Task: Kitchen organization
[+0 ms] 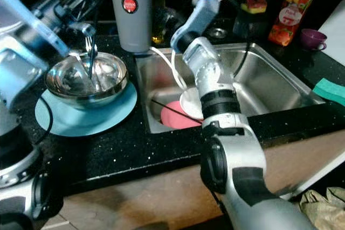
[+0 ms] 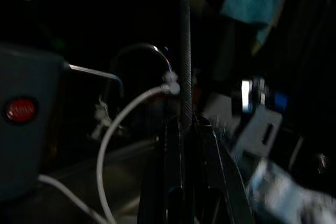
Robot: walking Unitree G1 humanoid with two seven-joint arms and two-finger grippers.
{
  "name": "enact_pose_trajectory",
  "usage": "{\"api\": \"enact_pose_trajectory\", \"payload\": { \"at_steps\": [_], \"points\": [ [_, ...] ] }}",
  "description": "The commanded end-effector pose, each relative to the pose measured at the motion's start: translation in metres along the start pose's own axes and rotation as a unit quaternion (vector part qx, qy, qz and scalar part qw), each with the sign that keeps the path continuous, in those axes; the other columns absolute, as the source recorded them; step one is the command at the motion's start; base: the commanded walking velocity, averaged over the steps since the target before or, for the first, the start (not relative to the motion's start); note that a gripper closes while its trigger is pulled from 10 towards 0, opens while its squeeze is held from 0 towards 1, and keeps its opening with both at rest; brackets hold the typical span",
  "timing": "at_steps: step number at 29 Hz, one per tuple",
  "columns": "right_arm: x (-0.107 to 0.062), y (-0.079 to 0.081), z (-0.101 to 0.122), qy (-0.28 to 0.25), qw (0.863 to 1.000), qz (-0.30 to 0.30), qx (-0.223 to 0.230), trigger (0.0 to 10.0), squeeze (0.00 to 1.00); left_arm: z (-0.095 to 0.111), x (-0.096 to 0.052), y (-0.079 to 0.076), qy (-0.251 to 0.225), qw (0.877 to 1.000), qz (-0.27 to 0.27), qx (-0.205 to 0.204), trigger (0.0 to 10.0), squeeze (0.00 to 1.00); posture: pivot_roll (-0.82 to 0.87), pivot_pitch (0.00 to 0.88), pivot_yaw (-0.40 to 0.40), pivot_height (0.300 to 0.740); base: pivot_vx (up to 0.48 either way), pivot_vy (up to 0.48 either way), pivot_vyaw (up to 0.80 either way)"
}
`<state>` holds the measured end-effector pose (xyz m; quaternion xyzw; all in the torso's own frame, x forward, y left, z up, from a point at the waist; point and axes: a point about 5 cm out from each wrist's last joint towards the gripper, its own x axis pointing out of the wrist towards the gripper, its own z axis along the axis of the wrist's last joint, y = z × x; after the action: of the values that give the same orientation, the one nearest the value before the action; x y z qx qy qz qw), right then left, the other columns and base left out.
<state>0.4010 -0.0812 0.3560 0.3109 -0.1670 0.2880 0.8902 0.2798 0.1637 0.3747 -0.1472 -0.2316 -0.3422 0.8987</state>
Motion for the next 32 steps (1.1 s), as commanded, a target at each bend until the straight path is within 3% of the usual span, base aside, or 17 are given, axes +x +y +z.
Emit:
{"api": "enact_pose_trajectory", "payload": {
  "at_steps": [1, 3, 4, 6, 7, 14, 17, 18, 19, 20, 25, 32],
  "points": [
    [-0.003, -0.003, 0.004, -0.014, 1.000, -0.005, 0.019, 10.0, 0.00, 0.002, -0.003, -0.008, 0.007, 0.999, -0.034, 0.013, 0.0, 0.00, 0.04, 0.085, -0.058, 0.740, 0.000, 0.000, 0.00],
    [-0.004, -0.003, 0.006, -0.019, 1.000, -0.003, 0.021, 10.0, 0.00, 0.002, -0.004, -0.008, 0.011, 0.999, -0.035, 0.015, 0.0, 0.00, 0.04, 0.087, -0.057, 0.740, 0.000, 0.000, 0.00],
    [-0.007, -0.002, 0.011, -0.028, 0.999, 0.003, 0.032, 10.0, 0.81, 0.002, -0.009, -0.005, 0.014, 1.000, -0.021, 0.016, 0.0, 0.00, 0.04, 0.093, -0.056, 0.740, 0.000, 0.000, 0.00],
    [-0.008, -0.001, 0.013, -0.031, 0.999, 0.006, 0.037, 10.0, 0.81, 0.002, -0.011, -0.003, 0.014, 1.000, -0.015, 0.014, 0.0, 0.00, 0.04, 0.093, -0.056, 0.740, 0.000, 0.000, 0.00],
    [-0.010, 0.002, 0.015, -0.030, 0.998, 0.020, 0.051, 10.0, 1.00, 0.003, -0.014, -0.002, 0.012, 1.000, -0.007, 0.011, 0.0, 0.00, 0.04, 0.096, -0.057, 0.740, 0.000, 0.000, 0.00],
    [-0.015, 0.026, 0.015, 0.026, 0.989, 0.133, 0.065, 10.0, 1.00, 0.005, -0.021, 0.002, 0.016, 0.999, 0.004, 0.028, 0.0, 0.00, 0.04, 0.103, -0.068, 0.740, 0.000, 0.000, 0.00],
    [-0.018, 0.035, 0.015, 0.047, 0.983, 0.172, 0.048, 10.0, 1.00, 0.005, -0.022, 0.002, 0.016, 1.000, 0.005, 0.024, 0.0, 0.00, 0.04, 0.103, -0.069, 0.740, 0.000, 0.000, 0.00],
    [-0.019, 0.039, 0.013, 0.053, 0.981, 0.185, 0.035, 10.0, 0.93, 0.004, -0.021, 0.001, 0.018, 1.000, 0.003, 0.023, 0.0, 0.00, 0.04, 0.103, -0.069, 0.740, 0.000, 0.000, 0.00],
    [-0.019, 0.039, 0.013, 0.053, 0.981, 0.185, 0.035, 10.0, 0.93, 0.004, -0.021, 0.001, 0.018, 1.000, 0.003, 0.023, 0.0, 0.00, 0.04, 0.103, -0.069, 0.740, 0.000, 0.000, 0.00],
    [-0.021, 0.045, 0.012, 0.062, 0.977, 0.201, 0.018, 10.0, 0.00, 0.002, -0.021, -0.001, 0.021, 1.000, -0.003, 0.018, 0.0, 0.00, 0.04, 0.104, -0.069, 0.740, 0.000, 0.000, 0.00],
    [-0.026, 0.057, 0.006, 0.084, 0.969, 0.232, -0.021, 10.0, 0.00, -0.004, -0.019, -0.007, 0.031, 0.999, -0.016, 0.008, 0.0, 0.00, 0.04, 0.105, -0.068, 0.740, 0.000, 0.000, 0.00],
    [-0.027, 0.064, 0.000, 0.096, 0.968, 0.234, -0.012, 10.0, 0.00, -0.017, -0.019, -0.012, 0.063, 0.998, -0.029, 0.002, 0.0, 0.00, 0.04, 0.108, -0.066, 0.740, 0.000, 0.000, 0.00]
  ]
}}
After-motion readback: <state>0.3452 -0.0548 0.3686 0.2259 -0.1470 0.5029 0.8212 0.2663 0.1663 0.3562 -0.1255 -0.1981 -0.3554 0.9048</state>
